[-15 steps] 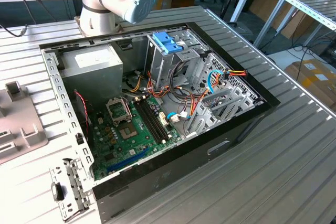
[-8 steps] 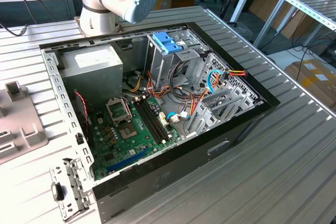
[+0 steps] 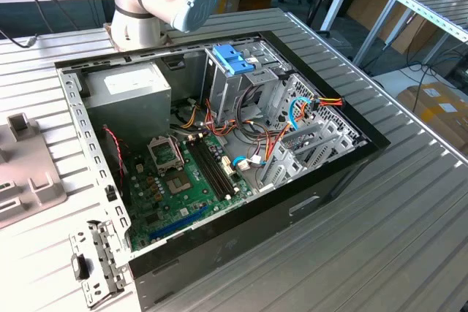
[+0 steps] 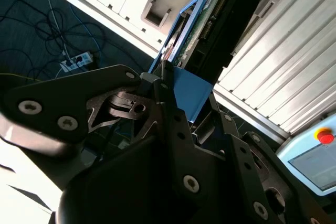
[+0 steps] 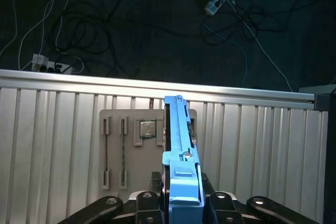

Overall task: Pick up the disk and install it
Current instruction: 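Pick up the disk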

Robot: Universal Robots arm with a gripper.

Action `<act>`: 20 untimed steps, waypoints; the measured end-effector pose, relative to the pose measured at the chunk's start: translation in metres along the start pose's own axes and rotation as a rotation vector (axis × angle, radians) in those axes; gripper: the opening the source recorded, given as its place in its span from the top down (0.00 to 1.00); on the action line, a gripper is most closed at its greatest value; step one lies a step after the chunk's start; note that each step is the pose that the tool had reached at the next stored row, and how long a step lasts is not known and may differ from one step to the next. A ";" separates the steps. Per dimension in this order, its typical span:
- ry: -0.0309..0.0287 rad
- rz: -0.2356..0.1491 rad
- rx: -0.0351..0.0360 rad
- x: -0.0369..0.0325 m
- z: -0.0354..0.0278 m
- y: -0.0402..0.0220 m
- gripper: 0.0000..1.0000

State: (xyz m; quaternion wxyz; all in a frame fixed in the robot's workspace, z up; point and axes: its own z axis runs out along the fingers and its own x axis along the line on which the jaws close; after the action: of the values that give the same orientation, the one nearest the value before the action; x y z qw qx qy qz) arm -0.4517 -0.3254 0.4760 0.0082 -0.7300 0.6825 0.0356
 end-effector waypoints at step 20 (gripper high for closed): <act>-0.0058 0.000 0.0003 -0.0005 -0.0135 -0.0039 0.63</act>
State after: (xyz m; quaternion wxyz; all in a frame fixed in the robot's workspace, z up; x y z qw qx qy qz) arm -0.4473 -0.3255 0.4893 0.0103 -0.7300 0.6823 0.0376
